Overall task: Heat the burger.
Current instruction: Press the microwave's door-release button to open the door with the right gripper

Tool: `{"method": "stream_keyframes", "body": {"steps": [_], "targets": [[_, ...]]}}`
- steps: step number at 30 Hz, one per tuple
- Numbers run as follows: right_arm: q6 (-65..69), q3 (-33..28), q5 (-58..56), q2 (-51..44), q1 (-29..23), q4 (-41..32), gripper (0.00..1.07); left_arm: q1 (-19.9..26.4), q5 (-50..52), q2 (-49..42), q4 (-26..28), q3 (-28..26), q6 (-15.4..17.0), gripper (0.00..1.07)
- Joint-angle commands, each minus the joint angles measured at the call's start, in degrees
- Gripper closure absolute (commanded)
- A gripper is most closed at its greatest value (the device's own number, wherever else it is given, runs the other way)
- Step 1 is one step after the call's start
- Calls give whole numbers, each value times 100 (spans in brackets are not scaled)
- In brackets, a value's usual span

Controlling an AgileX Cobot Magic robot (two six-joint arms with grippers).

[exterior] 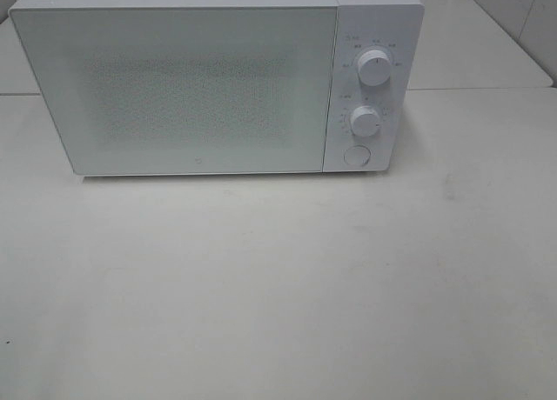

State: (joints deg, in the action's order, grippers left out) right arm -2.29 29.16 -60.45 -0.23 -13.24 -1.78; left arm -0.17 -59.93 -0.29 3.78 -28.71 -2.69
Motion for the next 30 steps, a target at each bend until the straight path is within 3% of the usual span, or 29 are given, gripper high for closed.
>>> {"method": "stream_keyframes", "body": {"steps": [1,18,30], "targets": [[74,-11,103,-149,52,0,31,29,52,-126,34,23,0,9],[149,97,223,74,52,11,32,29,52,-115,29,23,0,9],[149,23,2091,1650,52,11,32,29,52,-115,29,23,0,9]]}}
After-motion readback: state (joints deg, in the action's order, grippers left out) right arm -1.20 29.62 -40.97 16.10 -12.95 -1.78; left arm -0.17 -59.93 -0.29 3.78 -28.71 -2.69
